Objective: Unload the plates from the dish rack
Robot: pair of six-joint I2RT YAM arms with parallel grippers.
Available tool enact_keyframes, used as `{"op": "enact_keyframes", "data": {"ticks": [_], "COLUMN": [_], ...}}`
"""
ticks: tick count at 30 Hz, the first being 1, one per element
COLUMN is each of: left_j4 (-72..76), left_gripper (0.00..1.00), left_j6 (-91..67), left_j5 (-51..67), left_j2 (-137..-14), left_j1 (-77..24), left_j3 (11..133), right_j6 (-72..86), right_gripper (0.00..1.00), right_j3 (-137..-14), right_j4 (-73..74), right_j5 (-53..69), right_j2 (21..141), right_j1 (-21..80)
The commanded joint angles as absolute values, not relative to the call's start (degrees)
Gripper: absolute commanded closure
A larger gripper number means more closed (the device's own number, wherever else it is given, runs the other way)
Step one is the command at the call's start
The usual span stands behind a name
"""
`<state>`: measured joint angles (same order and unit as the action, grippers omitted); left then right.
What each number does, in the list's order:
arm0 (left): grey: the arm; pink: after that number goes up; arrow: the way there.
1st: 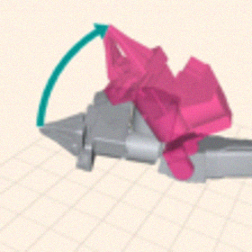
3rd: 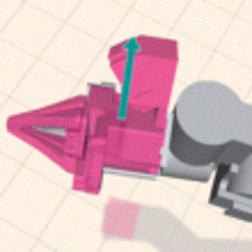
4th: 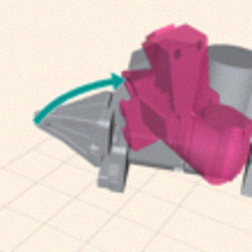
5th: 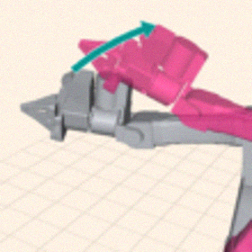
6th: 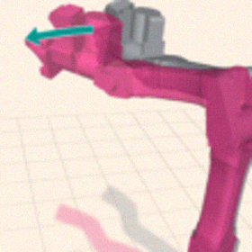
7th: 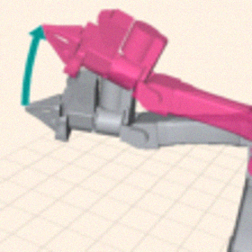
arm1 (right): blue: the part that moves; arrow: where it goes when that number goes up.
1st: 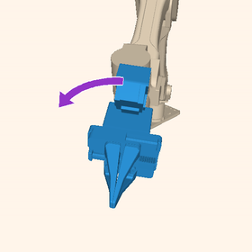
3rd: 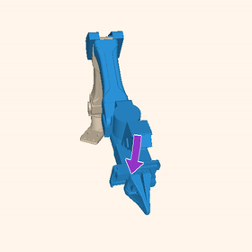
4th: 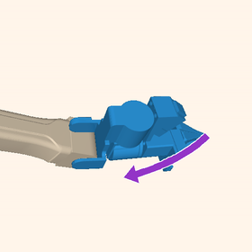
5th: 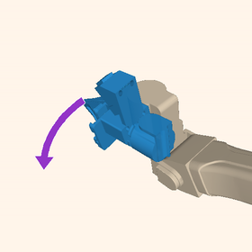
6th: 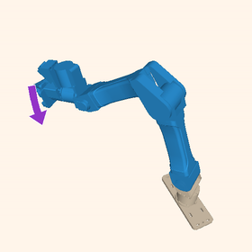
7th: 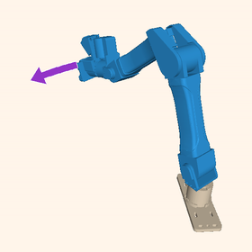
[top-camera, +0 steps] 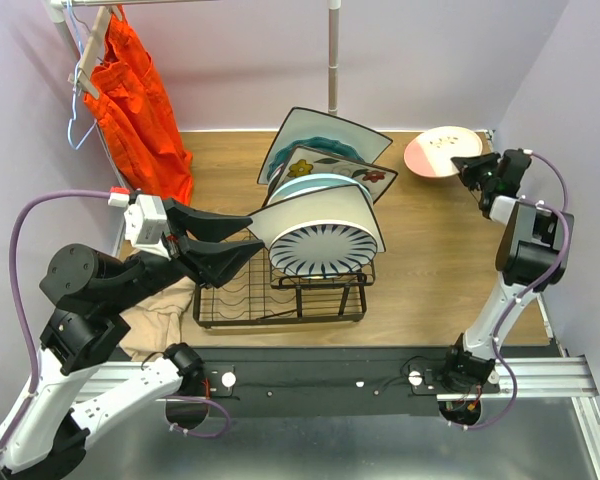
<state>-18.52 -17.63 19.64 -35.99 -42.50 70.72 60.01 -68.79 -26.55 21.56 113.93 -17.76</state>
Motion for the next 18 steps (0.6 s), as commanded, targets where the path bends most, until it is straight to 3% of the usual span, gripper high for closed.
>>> {"op": "enact_keyframes", "data": {"ticks": [1, 4, 14, 18], "left_j4": [-19.3, -19.5, -19.9, -19.9], "left_gripper": [0.44, 0.43, 0.43, 0.43], "left_j6": [-17.4, -17.5, -17.2, -17.3], "left_j5": [18.5, 18.5, 17.9, 17.7], "left_j2": [-35.5, -35.9, -36.4, -36.7], "left_j1": [-42.7, -42.7, -42.8, -42.7], "left_j3": [70.1, 70.0, 69.8, 69.6], "right_j6": [64.1, 66.3, 66.7, 66.4], "right_gripper": [0.99, 0.94, 0.94, 0.82], "right_j3": [-75.0, -76.3, -80.0, -79.8], "right_j4": [-36.7, -36.7, -36.1, -35.7], "right_j5": [22.9, 22.3, 20.7, 19.5], "right_j2": [117.1, 121.0, 128.1, 128.7], "right_j1": [-18.3, -18.4, -18.6, -19.1]}}
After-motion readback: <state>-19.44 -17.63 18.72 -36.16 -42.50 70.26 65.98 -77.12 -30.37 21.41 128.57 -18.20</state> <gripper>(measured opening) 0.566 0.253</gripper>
